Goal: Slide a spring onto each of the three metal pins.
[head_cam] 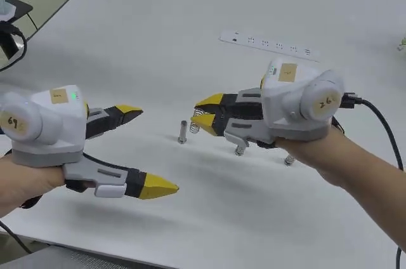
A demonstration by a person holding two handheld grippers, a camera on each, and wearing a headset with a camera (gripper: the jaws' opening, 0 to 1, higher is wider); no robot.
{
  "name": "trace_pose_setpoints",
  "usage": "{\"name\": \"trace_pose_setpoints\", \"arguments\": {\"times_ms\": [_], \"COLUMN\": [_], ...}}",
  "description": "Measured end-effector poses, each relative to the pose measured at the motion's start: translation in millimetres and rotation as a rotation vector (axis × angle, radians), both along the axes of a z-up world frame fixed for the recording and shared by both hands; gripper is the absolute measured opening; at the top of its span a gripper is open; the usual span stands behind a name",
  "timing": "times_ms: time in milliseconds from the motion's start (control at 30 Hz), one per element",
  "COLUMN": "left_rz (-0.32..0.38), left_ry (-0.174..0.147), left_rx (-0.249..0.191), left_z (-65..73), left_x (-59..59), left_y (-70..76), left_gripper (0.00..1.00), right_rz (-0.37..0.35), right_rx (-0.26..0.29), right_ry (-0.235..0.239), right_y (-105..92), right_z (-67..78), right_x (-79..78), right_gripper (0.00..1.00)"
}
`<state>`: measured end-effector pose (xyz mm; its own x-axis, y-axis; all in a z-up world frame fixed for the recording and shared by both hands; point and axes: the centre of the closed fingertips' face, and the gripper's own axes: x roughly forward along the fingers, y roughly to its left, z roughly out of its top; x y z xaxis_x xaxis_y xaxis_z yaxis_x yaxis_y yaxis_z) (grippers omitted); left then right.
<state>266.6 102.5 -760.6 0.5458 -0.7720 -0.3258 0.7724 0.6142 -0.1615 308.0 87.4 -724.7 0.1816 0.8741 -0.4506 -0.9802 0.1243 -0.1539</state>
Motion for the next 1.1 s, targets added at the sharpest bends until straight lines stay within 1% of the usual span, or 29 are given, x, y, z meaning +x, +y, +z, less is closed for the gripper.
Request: {"name": "trace_pose_setpoints", "arguments": {"times_ms": [67,167,367,500,633,833,867,1100], "left_rz": [0.003,0.007,0.011,0.010,0.012,0.014,0.014,0.020], "left_ry": [0.000,-0.001,-0.001,0.002,0.004,0.005,0.006,0.008], "left_rx": [-0.001,-0.004,-0.008,0.001,-0.003,-0.006,-0.006,-0.008], "left_z": [0.0,0.7,1.1,-1.5,-1.9,-2.8,-3.0,-3.1], "left_x": [-0.4,-0.7,-0.2,-0.9,-0.9,-0.5,-0.8,-0.3], "left_y": [0.8,1.6,2.3,3.2,3.9,4.6,4.8,7.3], "left_gripper": [0.98,0.98,0.98,0.98,0.98,0.98,0.98,0.98], "right_rz": [-0.007,-0.016,-0.040,-0.053,-0.067,-0.084,-0.088,-0.083], "right_rx": [0.000,-0.006,-0.008,-0.004,-0.016,-0.015,-0.018,-0.026], "right_ry": [-0.010,-0.008,0.014,0.035,0.043,0.072,0.068,0.084], "right_y": [3.2,6.2,11.1,12.9,12.9,13.4,13.7,18.2], "right_z": [-0.8,-3.8,-7.7,-9.7,-14.6,-19.7,-20.8,-27.2], "right_x": [4.0,9.7,19.4,23.6,28.0,28.9,29.6,28.0], "right_gripper": [0.07,0.07,0.07,0.07,0.07,0.07,0.07,0.07]}}
